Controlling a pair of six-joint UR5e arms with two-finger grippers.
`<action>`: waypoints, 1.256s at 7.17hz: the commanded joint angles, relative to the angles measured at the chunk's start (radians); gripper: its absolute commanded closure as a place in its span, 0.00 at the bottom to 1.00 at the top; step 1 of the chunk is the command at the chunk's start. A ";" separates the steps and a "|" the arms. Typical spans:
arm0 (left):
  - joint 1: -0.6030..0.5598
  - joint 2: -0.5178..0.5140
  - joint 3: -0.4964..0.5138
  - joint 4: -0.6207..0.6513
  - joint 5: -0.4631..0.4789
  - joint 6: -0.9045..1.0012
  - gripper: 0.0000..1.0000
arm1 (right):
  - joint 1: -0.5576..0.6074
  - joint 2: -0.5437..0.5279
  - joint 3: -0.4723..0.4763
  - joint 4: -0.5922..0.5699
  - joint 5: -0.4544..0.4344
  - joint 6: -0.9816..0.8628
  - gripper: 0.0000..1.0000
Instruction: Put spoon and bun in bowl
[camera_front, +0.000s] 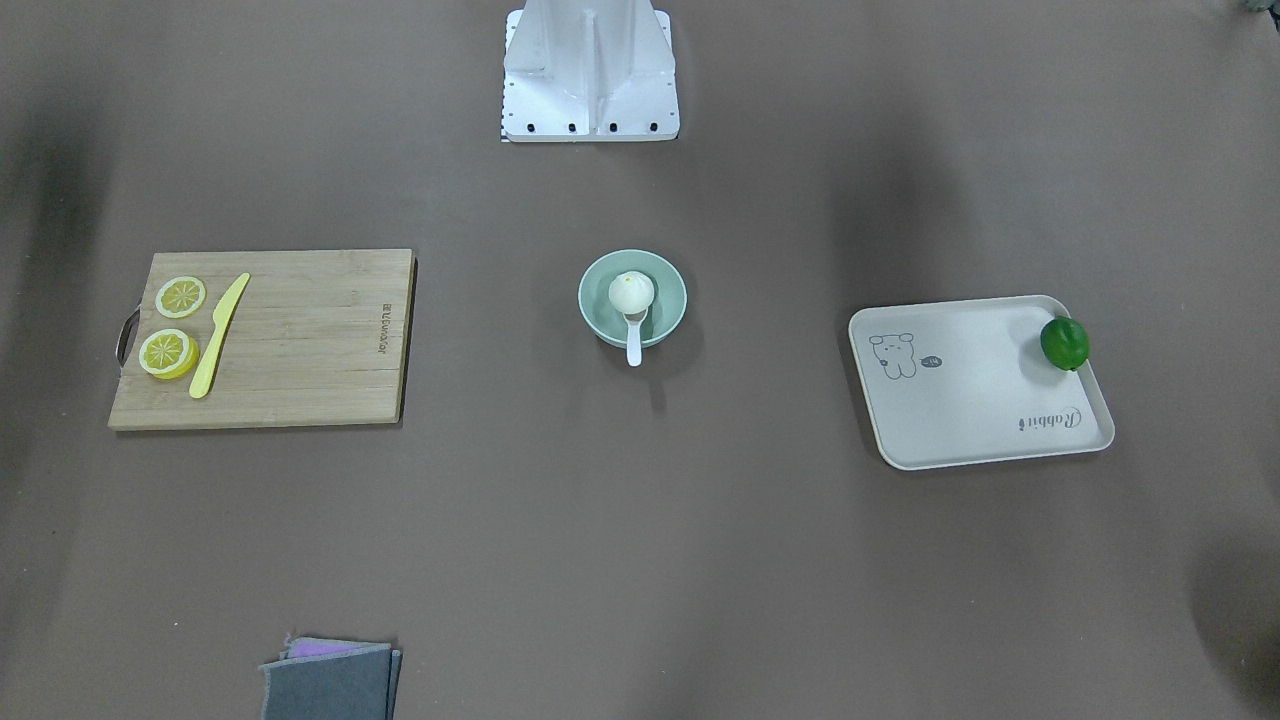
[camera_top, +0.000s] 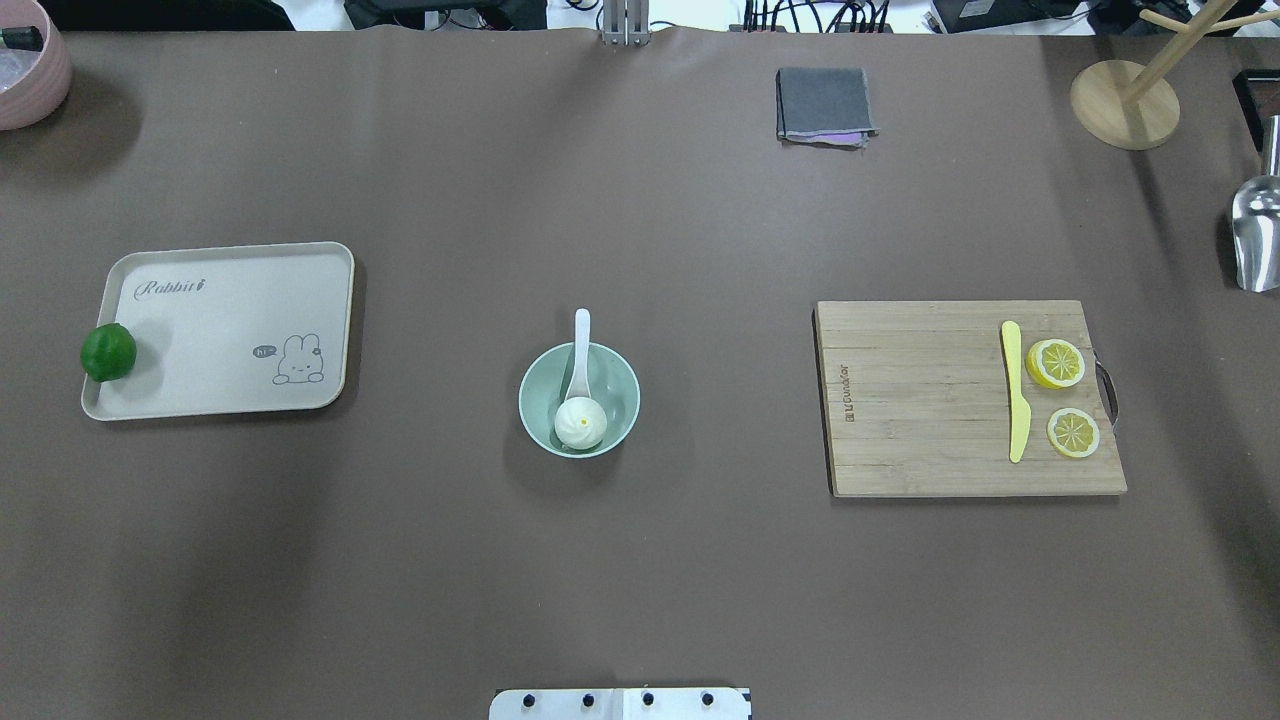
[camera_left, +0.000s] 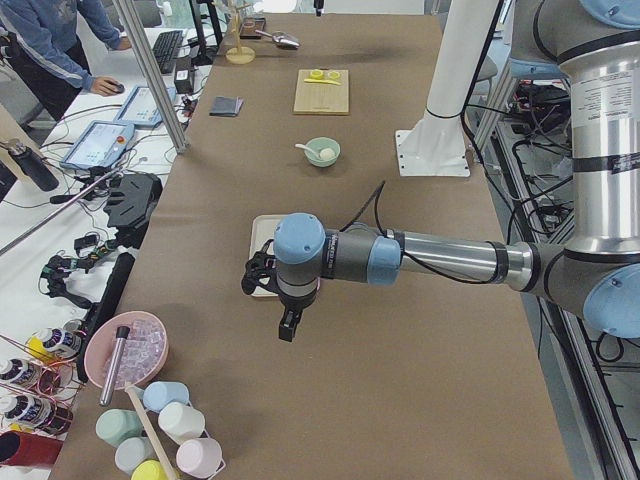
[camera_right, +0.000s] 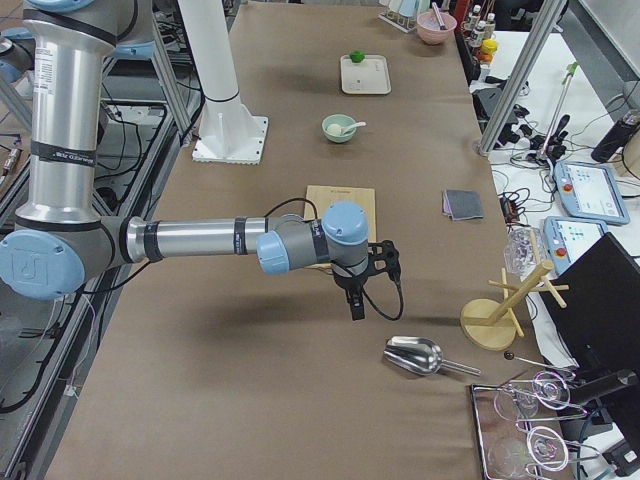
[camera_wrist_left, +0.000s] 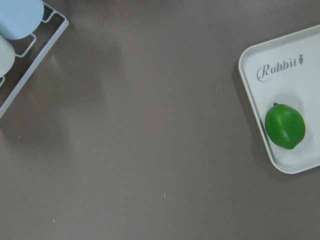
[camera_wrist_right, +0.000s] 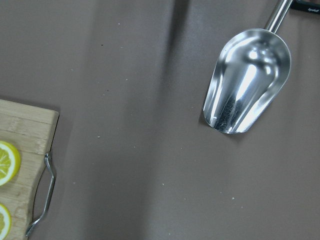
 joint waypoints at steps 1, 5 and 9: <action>-0.002 0.008 -0.011 0.004 -0.003 0.001 0.02 | -0.001 0.004 0.003 0.000 -0.021 -0.046 0.00; 0.001 0.011 -0.013 0.002 -0.001 0.001 0.02 | -0.001 0.012 0.007 -0.001 0.011 -0.061 0.00; -0.002 0.013 -0.036 0.004 0.003 0.001 0.02 | -0.006 0.033 0.000 0.002 0.039 -0.045 0.00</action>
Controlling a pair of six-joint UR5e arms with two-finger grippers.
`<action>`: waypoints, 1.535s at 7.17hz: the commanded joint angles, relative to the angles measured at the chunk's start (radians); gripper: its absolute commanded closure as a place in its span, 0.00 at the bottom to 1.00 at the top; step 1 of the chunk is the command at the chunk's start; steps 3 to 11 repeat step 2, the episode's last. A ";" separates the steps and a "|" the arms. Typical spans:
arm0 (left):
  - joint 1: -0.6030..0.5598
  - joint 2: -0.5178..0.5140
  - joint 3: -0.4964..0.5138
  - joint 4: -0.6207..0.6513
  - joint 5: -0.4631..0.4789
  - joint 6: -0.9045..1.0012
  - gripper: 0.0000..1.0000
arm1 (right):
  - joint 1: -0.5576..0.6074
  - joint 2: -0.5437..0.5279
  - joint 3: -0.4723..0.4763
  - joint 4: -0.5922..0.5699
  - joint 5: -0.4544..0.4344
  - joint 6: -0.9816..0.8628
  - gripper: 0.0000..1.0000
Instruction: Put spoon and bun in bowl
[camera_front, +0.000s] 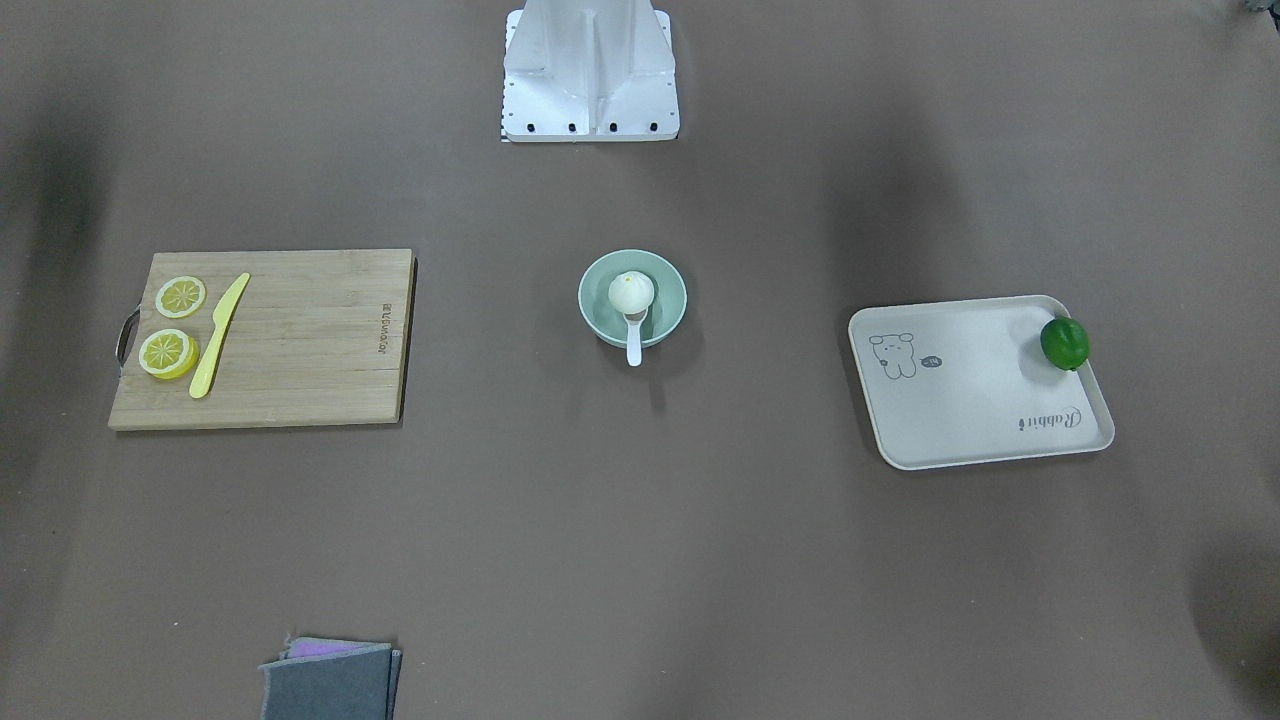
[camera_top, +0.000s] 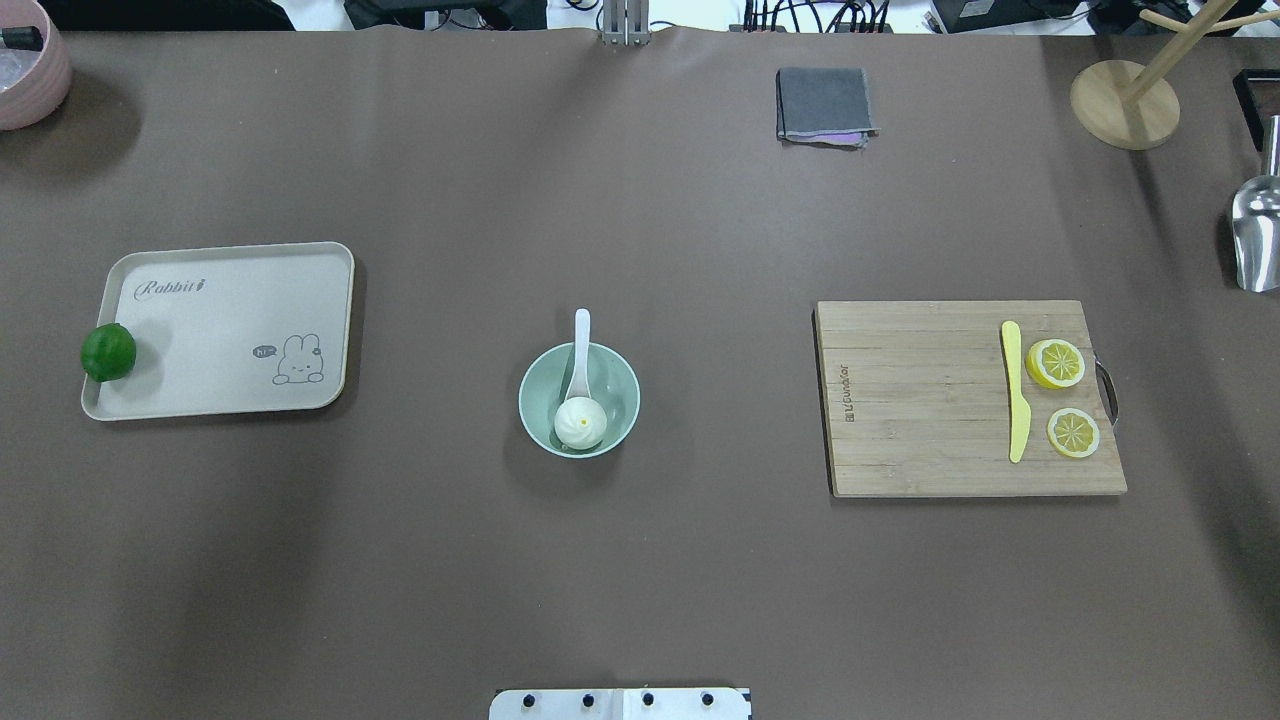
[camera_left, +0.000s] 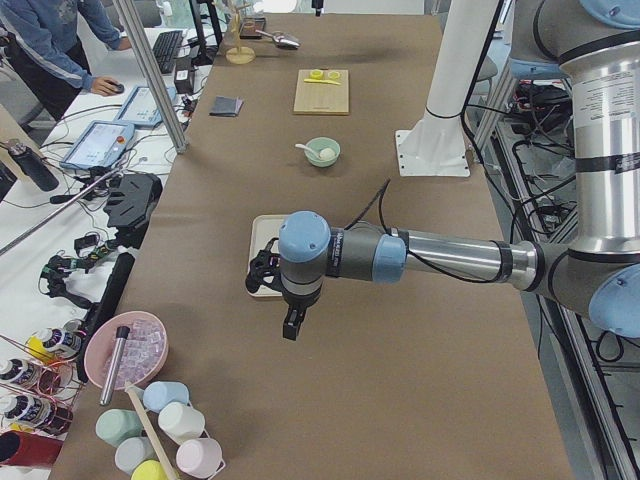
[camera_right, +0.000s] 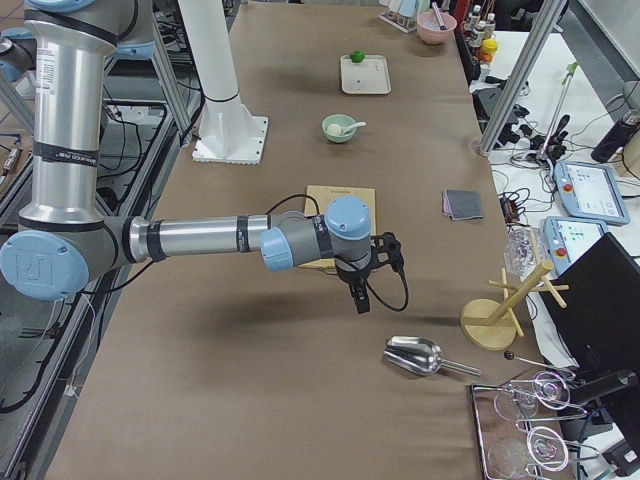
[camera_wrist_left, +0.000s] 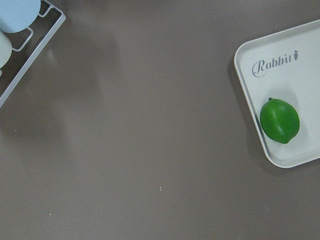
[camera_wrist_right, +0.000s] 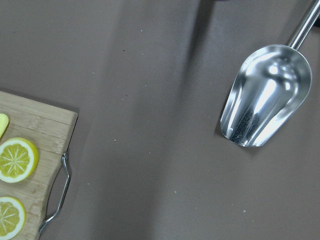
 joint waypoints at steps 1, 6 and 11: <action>0.003 -0.002 -0.004 0.000 0.003 0.000 0.02 | 0.000 0.015 -0.004 0.001 -0.003 0.002 0.00; -0.002 0.004 -0.013 -0.001 0.004 0.000 0.02 | 0.000 0.003 -0.001 0.001 0.003 0.002 0.00; -0.002 0.004 -0.013 -0.001 0.004 0.000 0.02 | 0.000 0.003 -0.001 0.001 0.003 0.002 0.00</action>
